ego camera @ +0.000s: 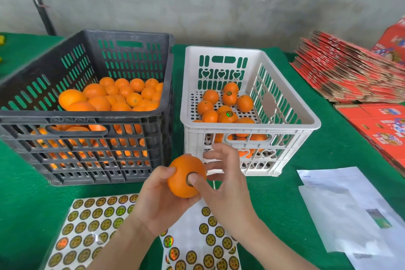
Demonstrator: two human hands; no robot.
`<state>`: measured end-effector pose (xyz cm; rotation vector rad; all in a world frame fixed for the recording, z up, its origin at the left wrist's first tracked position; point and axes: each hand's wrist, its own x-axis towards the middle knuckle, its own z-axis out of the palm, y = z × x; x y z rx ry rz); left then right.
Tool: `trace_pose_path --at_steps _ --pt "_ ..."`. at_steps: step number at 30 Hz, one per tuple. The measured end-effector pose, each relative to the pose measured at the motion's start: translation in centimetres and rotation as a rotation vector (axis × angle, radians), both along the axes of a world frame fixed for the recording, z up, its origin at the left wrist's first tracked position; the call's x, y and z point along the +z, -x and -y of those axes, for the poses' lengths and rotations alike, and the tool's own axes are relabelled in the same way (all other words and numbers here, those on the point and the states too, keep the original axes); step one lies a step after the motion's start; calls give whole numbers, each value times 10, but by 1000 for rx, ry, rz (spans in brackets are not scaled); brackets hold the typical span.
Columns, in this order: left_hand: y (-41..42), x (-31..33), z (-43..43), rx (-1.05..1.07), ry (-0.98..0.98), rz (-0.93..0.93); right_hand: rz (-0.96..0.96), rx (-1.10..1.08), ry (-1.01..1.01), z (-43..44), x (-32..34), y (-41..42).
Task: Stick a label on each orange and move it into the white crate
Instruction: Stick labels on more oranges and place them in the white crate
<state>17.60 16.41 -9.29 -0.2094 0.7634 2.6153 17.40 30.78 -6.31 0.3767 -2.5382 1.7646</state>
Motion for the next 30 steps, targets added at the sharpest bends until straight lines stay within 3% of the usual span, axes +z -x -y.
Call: trace_pose_path --at_steps 2,6,9,12,14,17,20,22,26,28,30 --pt "1 9 4 4 109 -37 29 75 22 -5 6 4" --pt "6 43 1 12 483 -204 -88 188 -152 -1 25 9" --pt "22 79 4 110 1074 -535 -201 118 -32 -1 51 32" --pt "62 106 26 432 1598 -765 -212 61 -11 -12 80 79" --pt "94 112 52 597 1874 -674 -157 -9 -177 -26 89 129" --pt "120 96 92 498 2188 -402 -14 -64 -590 -51 88 200" --pt "122 82 99 464 2218 -331 183 32 -1110 -82 65 245" --pt "127 82 94 472 2183 -340 254 94 -1347 -98 47 263" --pt "134 86 89 469 2192 -325 252 185 -1479 -108 32 271" --pt "134 84 84 471 2181 -315 373 219 -1497 -112 28 268" --pt "134 83 79 493 2079 -312 381 192 -1564 -111 25 266"
